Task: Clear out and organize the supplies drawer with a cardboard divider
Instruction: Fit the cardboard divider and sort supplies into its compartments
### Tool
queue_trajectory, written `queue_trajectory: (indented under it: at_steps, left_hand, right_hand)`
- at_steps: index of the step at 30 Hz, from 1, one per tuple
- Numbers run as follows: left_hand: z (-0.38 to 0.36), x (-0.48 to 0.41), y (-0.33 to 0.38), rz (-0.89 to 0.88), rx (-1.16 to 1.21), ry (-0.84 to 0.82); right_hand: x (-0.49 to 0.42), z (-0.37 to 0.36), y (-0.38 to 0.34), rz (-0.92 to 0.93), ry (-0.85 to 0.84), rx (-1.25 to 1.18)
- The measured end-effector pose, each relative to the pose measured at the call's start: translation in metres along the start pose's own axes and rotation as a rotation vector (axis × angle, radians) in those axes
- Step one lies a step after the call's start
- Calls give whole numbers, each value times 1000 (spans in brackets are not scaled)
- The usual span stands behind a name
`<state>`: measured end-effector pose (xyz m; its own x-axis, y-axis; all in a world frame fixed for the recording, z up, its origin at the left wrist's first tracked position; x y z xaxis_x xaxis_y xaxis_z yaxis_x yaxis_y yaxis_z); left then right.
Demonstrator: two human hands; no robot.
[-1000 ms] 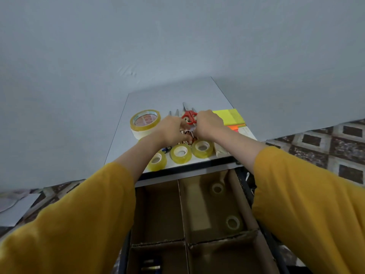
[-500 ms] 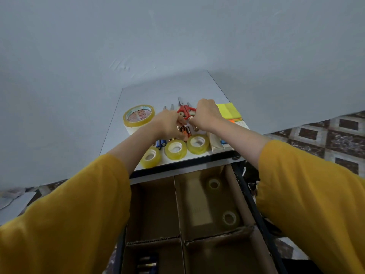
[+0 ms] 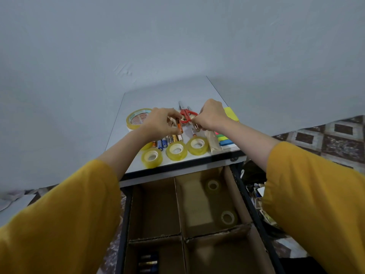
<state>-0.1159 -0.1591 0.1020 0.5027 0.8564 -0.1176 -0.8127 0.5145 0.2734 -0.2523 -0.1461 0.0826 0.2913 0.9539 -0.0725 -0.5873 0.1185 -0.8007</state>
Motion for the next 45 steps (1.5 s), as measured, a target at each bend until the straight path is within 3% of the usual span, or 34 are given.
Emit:
queue_trajectory:
  at_steps: [4,10,14,17,21,23,27,36,39,45]
  left_hand:
    - [16,26,-9,49,178,53]
    - [5,104,-3,114,969,-31]
    - [-35,163,4,183,1445,-160]
    - [-72,204,2,221,1622,-224]
    - [-115,248,-17,440,1487,-234]
    - [-126,259,-23,461,1337,-313]
    - [-136,267,-31,426,977,-480]
    - [-192,255,-38,237,380,-678]
    - [-207,254,-34,140,264,-721]
    - [-229,256,-37,33,135,-772]
  right_hand:
    - [21,4,5,-62,-73,-274]
    - [72,-12,17,-267,-285,-835]
    - [118,-32,26,-353,-449,-1000]
    - [161,-54,32,-359,-644,-1081]
    - [206,-86,56,-409,-763,-993]
    - [217,-99,67,-473,-772,-996]
    - [218,-124,74,-533,-801,-1009]
    - [182,-158,57,-325,-769,-797]
    - [172,-164,56,-287,-760,-726]
    - [175,-182,63,-377,-862,-805]
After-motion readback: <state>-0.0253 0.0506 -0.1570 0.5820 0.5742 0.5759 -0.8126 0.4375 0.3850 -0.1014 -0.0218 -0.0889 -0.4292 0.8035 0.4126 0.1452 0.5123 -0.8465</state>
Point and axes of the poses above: each hand's wrist, its own x-axis away from the middle knuckle, its own z-axis out of the back of the hand, y = z × x, the point moved 9 cm from there along -x, towards the middle knuckle, and after that the axes turned 7 degrees about -x, right-handed, at the moved point
